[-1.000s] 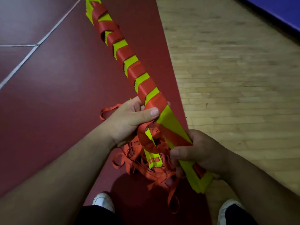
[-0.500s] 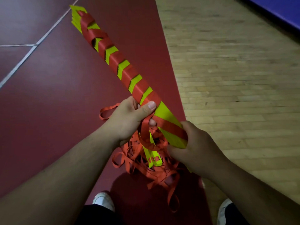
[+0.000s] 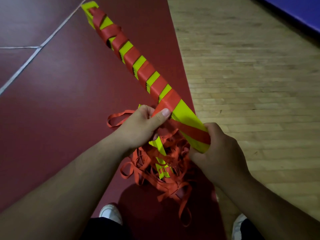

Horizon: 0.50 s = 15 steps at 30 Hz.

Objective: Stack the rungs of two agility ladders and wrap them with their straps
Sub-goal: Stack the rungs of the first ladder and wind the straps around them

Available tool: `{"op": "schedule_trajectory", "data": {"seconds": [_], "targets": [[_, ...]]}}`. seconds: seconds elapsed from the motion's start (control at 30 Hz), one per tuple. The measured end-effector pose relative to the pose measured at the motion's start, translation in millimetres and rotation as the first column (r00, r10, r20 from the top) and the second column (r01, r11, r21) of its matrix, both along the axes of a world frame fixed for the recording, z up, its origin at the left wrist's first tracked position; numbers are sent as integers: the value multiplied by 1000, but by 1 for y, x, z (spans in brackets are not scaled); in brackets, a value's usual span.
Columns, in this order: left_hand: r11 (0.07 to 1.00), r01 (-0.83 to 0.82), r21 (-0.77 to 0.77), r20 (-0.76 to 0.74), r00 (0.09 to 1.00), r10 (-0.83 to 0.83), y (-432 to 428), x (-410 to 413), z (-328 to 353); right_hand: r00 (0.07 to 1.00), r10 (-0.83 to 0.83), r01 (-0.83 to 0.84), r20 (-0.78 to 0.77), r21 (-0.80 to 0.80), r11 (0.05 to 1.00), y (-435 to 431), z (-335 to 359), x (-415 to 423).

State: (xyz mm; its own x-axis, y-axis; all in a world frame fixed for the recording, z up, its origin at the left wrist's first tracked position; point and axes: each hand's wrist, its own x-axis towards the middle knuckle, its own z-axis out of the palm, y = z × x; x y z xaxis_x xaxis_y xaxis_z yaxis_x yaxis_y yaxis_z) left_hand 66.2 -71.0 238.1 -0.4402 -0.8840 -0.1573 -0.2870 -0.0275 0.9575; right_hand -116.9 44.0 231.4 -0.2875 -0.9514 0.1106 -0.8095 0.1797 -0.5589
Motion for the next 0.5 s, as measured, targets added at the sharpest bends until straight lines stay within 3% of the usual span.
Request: {"op": "schedule_trajectory", "data": {"seconds": [0.1, 0.5], "targets": [[988, -89, -128, -5, 996, 89, 0, -2, -1, 999, -41, 41, -32, 1, 999, -3, 0, -1], [973, -226, -37, -189, 958, 215, 4, -10, -4, 997, -74, 75, -39, 29, 997, -6, 0, 0]]}}
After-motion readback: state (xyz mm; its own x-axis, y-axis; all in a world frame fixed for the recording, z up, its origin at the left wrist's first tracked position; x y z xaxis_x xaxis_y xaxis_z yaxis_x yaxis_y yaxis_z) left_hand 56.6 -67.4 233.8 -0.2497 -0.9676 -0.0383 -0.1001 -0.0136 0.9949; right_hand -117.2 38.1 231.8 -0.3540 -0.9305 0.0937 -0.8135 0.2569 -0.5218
